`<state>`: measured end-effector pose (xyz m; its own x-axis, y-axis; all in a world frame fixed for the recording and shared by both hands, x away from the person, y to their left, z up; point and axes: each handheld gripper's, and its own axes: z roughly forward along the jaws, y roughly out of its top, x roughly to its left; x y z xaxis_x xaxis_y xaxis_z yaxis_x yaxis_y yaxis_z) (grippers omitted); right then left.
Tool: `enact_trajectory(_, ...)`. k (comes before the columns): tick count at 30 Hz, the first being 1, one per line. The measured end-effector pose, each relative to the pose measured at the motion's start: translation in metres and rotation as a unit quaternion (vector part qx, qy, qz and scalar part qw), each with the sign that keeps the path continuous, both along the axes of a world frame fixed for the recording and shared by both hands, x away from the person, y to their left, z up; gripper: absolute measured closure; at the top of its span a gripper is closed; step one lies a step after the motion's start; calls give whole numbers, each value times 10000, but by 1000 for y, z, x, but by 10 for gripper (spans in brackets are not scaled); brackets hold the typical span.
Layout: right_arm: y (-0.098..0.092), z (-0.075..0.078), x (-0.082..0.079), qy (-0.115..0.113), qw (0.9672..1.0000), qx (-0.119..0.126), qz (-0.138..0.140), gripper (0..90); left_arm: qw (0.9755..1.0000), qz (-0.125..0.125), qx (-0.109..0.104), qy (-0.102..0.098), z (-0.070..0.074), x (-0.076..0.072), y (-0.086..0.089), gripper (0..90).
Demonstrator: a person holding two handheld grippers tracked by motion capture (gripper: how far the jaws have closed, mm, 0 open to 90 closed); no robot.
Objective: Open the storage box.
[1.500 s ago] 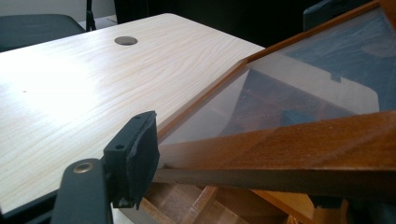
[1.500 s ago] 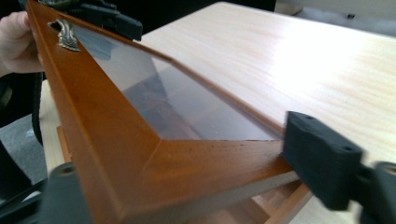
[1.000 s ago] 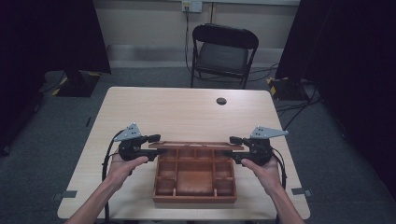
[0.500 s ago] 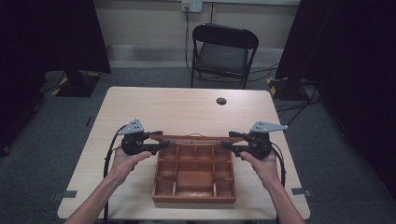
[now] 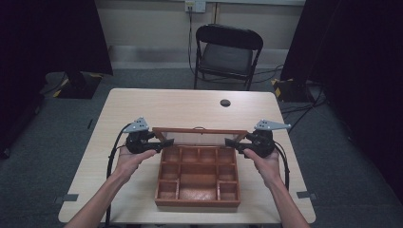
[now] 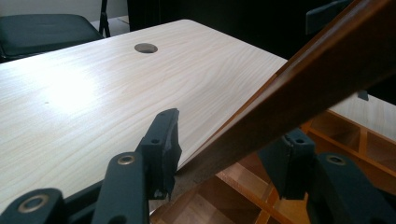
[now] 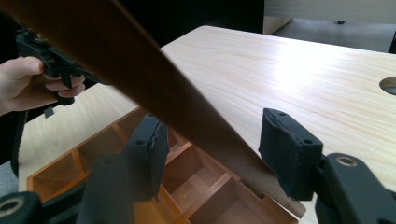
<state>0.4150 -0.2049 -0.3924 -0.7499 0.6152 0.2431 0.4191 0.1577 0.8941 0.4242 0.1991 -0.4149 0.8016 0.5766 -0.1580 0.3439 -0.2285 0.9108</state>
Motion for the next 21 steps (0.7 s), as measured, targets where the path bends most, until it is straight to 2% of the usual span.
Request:
enact_trajectory(3, 0, -2, 3, 26, 10000, -39, -39, 427, 10000, 34, -45, 20, -1, 2, -1, 495)
enact_trajectory(6, 1, -7, 6, 98, 9999, -76, -67, 400, 9998, 23, -135, 174, -4, 4, -2, 477)
enact_trajectory(9, 2, -12, 11, 139, 9997, -137, -112, 398, 9999, -2, -33, 116, -6, 7, -2, 482)
enact_trajectory(12, 2, -16, 14, 182, 9997, -122, -128, 399, 10000, 0, -19, 55, -7, 9, -2, 491)
enact_trajectory(21, 2, -22, 19, 241, 9995, -103, -176, 421, 9999, -12, 71, 76, -7, 14, -1, 509)
